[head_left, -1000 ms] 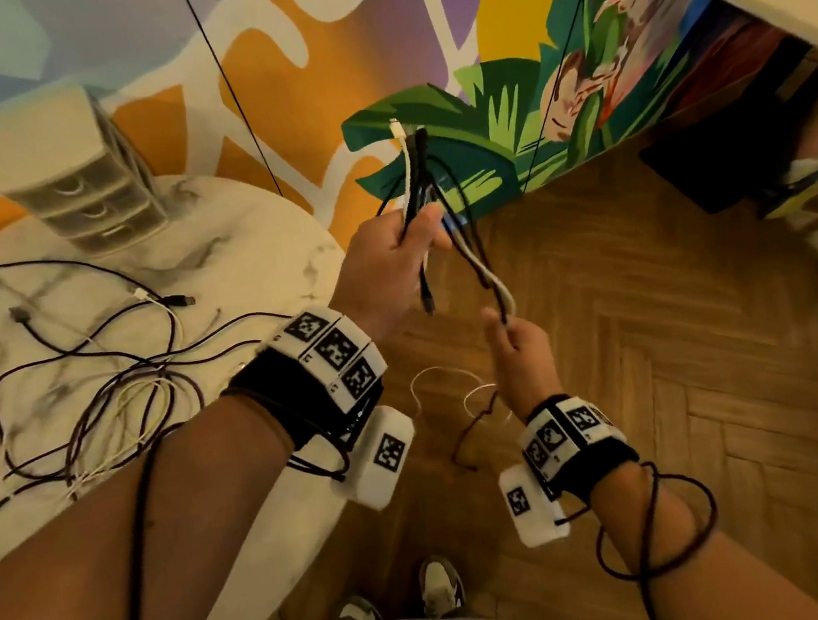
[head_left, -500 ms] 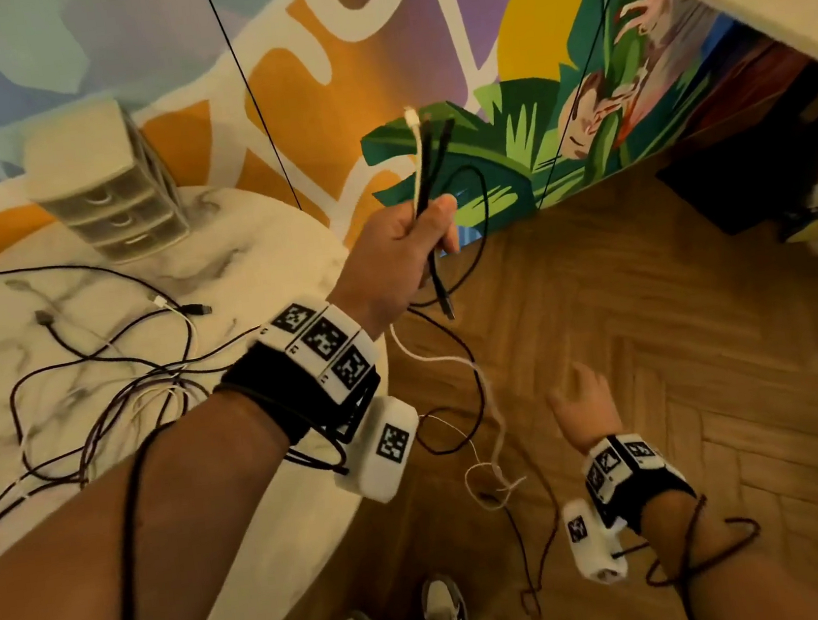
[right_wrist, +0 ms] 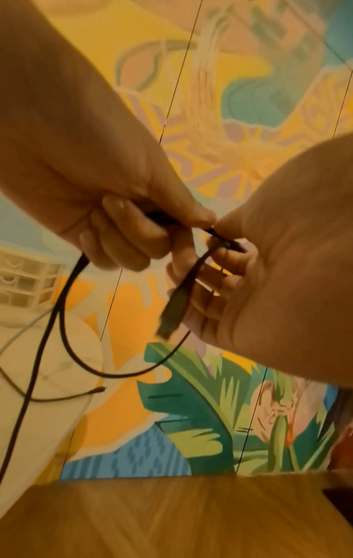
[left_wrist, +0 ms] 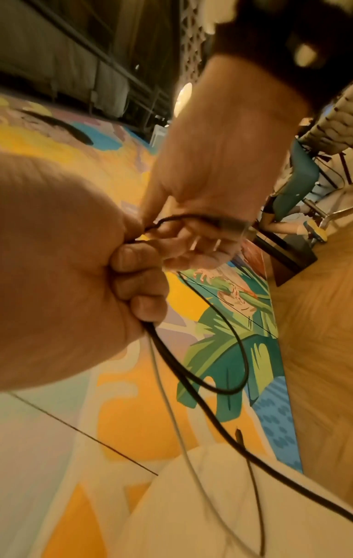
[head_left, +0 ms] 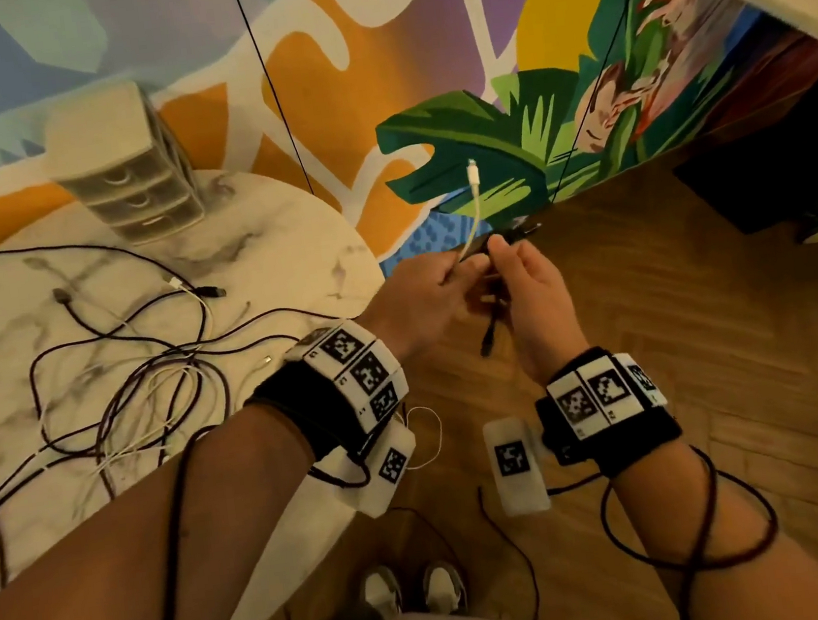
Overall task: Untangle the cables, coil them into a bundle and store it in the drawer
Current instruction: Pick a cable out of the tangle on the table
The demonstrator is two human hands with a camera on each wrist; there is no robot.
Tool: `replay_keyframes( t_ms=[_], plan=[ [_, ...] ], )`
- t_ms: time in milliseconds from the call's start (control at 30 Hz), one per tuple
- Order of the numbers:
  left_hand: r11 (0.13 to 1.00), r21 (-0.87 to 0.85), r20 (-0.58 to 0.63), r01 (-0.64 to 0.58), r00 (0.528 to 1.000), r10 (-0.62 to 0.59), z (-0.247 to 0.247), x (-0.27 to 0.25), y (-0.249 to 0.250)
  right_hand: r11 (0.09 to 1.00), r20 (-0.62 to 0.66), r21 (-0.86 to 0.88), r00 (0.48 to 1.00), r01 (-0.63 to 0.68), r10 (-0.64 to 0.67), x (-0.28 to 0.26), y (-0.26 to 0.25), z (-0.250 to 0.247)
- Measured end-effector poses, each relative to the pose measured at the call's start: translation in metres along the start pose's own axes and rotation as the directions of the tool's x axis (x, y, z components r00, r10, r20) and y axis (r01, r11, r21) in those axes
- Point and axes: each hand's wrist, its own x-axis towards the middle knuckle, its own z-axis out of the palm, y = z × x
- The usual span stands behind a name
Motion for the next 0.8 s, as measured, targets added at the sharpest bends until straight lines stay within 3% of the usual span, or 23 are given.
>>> replay_keyframes(
  t_ms=[100, 200, 267, 333, 367, 400, 467, 533, 600, 633, 700, 800],
  plan=[
    [0.985, -0.164, -0.106, 0.046, 0.992, -0.064, -0.009, 0.0, -0.008, 0.999, -0.074, -0.009, 0.997, -0.037, 0.036, 0.0, 0.019, -0.013],
    [0.935, -0.354, -0.168, 0.031, 0.981, -0.096, -0.028, 0.003, -0.005, 0.938, -0.224, -0.337, 0.975, -0.081, 0.004, 0.001, 0.054, -0.055],
    [0.895, -0.446, -0.188, -0.011, 0.979, -0.081, -0.041, 0.005, 0.006, 0.759, -0.296, -0.605, 0.953, -0.241, 0.066, -0.001, 0.089, -0.09],
    [0.821, -0.568, -0.165, -0.051, 0.985, -0.053, -0.046, 0.007, 0.019, 0.436, -0.312, -0.799, 0.905, -0.415, 0.29, -0.012, 0.112, -0.11],
    [0.795, -0.603, -0.149, -0.064, 0.988, -0.034, -0.046, 0.007, 0.023, 0.352, -0.293, -0.842, 0.894, -0.409, 0.338, -0.017, 0.115, -0.11],
    [0.786, -0.615, -0.131, -0.071, 0.991, -0.014, -0.043, 0.007, 0.027, 0.399, -0.231, -0.845, 0.917, -0.355, 0.326, -0.02, 0.112, -0.103],
    [0.788, -0.612, -0.092, -0.074, 0.995, 0.022, -0.031, 0.004, 0.03, 0.664, -0.006, -0.745, 0.995, -0.067, 0.095, -0.021, 0.081, -0.074],
    [0.794, -0.604, -0.039, -0.067, 0.998, 0.055, -0.018, -0.003, 0.032, 0.832, 0.196, -0.516, 0.974, 0.204, -0.117, -0.022, 0.035, -0.033],
    [0.776, -0.628, -0.011, -0.061, 0.998, 0.069, -0.011, -0.008, 0.034, 0.917, 0.275, -0.299, 0.944, 0.263, -0.18, -0.021, 0.0, -0.001],
    [0.757, -0.65, -0.013, -0.059, 0.998, 0.066, -0.012, -0.009, 0.034, 0.946, 0.296, -0.234, 0.943, 0.223, -0.149, -0.021, -0.011, 0.009],
    [0.709, -0.702, -0.045, -0.065, 0.998, 0.048, -0.021, -0.009, 0.034, 0.936, 0.332, -0.306, 0.941, 0.176, -0.068, -0.024, -0.017, 0.019],
    [0.703, -0.706, -0.11, -0.082, 0.994, 0.005, -0.034, -0.009, 0.035, 0.776, 0.24, -0.592, 0.967, 0.218, -0.089, -0.03, 0.001, 0.022]
  ],
)
